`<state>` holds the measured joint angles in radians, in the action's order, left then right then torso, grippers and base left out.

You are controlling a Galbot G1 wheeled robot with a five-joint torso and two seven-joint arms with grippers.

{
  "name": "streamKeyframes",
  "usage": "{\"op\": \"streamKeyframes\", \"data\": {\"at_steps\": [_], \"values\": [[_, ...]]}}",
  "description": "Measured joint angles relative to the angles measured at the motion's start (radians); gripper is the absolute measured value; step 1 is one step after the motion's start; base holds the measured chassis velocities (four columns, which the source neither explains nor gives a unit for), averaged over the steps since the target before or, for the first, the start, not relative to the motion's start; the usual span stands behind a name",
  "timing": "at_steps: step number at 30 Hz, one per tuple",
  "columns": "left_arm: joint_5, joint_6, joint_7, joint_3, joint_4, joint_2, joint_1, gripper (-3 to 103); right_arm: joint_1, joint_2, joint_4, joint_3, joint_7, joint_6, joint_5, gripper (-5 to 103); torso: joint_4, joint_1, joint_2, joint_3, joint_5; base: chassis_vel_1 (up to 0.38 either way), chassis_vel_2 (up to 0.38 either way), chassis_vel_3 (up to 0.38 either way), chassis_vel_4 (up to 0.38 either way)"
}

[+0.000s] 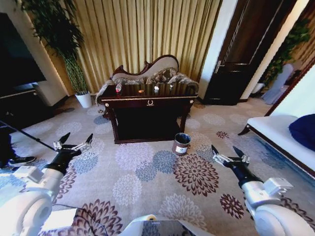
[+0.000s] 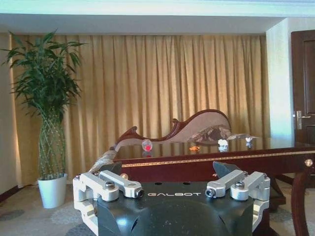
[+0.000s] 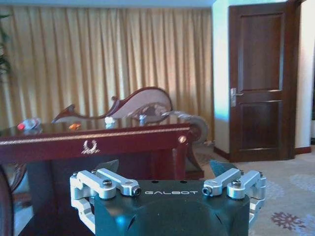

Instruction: Move to the front of the table and place the trash on the table into the trash bin.

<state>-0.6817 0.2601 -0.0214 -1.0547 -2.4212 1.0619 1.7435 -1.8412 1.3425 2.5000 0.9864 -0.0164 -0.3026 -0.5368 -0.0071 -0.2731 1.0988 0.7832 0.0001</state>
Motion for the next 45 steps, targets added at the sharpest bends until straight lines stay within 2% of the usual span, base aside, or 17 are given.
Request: {"op": "streamKeyframes", "data": {"at_steps": [3,8,18,34,45], "values": [[0.008,-0.015,-0.016,0.008,0.009,0.006,-0.003,100,0.004,0.006,0.000,-0.012,-0.017,0.057,0.027,100,0.0000,0.000,0.000,0.000,-0.0001,0.000,0.000,0.000,0.000],[0.014,-0.032,-0.015,0.010,0.019,0.016,0.000,100,0.004,0.008,-0.008,-0.012,0.002,0.095,0.070,100,0.0001,0.000,0.000,0.000,-0.0002,0.000,0.000,0.000,0.000],[0.020,-0.033,-0.005,0.010,0.018,0.028,-0.001,100,0.004,0.014,-0.009,-0.014,0.027,0.097,0.111,100,0.0001,0.000,0.000,0.000,-0.0002,0.000,0.000,0.000,0.000],[0.033,-0.031,0.003,0.012,0.017,0.042,-0.003,100,0.004,0.011,-0.001,-0.015,0.035,0.065,0.097,100,0.0000,0.000,0.000,0.000,-0.0001,-0.002,0.002,0.003,-0.002],[0.037,-0.032,0.005,0.008,0.013,0.054,-0.002,100,0.003,0.003,0.000,-0.013,0.044,0.062,0.088,100,0.0000,0.000,0.000,0.000,-0.0006,-0.143,0.137,0.125,-0.123]]}}
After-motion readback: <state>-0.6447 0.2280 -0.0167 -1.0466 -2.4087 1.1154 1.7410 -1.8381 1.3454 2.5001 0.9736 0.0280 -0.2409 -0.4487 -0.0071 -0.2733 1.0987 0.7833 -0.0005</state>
